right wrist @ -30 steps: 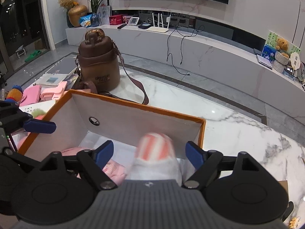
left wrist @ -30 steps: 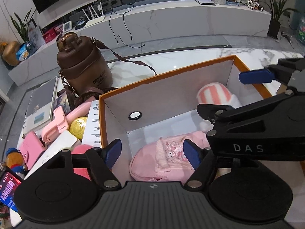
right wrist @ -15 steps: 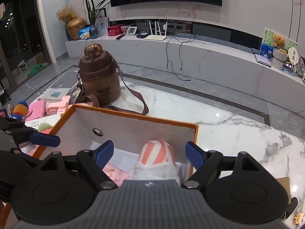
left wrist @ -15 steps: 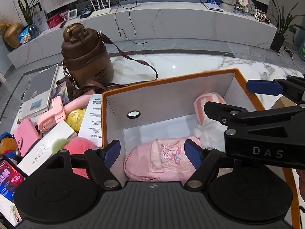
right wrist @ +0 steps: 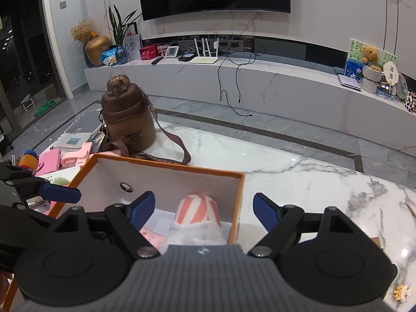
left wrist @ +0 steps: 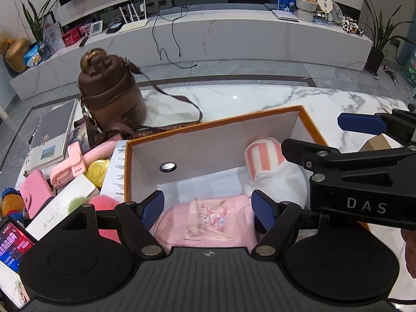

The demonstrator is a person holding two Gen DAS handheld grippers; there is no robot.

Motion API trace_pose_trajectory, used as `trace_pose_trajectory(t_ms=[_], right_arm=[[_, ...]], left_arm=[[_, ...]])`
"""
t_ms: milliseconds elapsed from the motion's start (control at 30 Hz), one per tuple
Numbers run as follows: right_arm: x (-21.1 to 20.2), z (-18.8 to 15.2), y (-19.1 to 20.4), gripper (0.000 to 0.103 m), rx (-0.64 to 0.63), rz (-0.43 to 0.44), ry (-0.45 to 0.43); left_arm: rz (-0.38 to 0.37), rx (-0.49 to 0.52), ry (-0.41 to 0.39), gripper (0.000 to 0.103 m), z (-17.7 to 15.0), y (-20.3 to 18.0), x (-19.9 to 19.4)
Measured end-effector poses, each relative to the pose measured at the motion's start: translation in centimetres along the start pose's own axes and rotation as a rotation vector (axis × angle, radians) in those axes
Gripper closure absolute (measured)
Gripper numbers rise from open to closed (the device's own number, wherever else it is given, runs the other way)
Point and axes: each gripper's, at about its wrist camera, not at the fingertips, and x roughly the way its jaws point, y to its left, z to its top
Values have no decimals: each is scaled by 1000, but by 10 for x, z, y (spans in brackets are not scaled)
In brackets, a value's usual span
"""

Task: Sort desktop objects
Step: 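Lower the bag and plush into the storage box and open both tools, then withdraw both tools from the storage box back over the table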

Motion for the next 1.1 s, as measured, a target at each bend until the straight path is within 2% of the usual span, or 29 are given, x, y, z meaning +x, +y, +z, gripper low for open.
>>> trace_pose_trajectory(t_ms=[467, 1100], right_arm=[[-31, 1, -43, 20, 139, 32, -59], [-63, -23, -129, 19, 247, -31, -78]], left_arm=[[21, 65, -106, 16, 19, -50, -31], [-50, 149, -130, 16, 33, -139, -23]])
